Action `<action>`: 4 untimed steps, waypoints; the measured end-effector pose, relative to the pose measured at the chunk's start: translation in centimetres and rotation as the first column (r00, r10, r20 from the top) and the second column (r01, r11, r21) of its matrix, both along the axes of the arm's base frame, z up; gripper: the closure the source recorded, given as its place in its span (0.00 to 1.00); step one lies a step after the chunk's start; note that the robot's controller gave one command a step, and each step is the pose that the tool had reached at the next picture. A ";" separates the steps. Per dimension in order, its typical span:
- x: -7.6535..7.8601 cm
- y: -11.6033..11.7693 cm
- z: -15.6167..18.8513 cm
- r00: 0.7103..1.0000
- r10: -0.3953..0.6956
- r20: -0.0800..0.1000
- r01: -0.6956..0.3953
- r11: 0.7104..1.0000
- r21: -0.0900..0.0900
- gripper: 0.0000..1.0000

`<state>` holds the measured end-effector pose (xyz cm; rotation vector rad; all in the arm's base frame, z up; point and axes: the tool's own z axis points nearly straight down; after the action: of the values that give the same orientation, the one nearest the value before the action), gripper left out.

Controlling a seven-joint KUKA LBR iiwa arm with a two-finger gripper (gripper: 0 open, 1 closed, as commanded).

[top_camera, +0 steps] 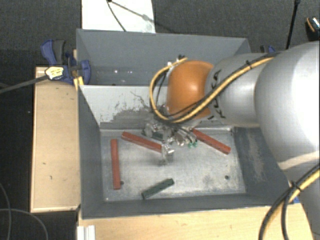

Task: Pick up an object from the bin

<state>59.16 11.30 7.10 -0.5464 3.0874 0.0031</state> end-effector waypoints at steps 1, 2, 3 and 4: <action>0.1 0.0 0.2 1.000 0.002 0.003 -0.002 1.000 0.000 1.00; 0.0 -0.1 0.0 1.000 0.003 -0.001 -0.003 1.000 -0.001 0.00; -1.3 5.4 0.0 0.962 0.272 0.002 -0.272 0.962 0.001 0.00; -1.3 5.2 0.0 0.963 0.269 0.001 -0.269 0.963 -0.001 1.00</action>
Offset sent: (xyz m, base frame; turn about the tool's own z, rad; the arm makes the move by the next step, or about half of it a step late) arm 0.0000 0.0000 0.0000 0.0000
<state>57.90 16.51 7.06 -0.9605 2.9837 0.0027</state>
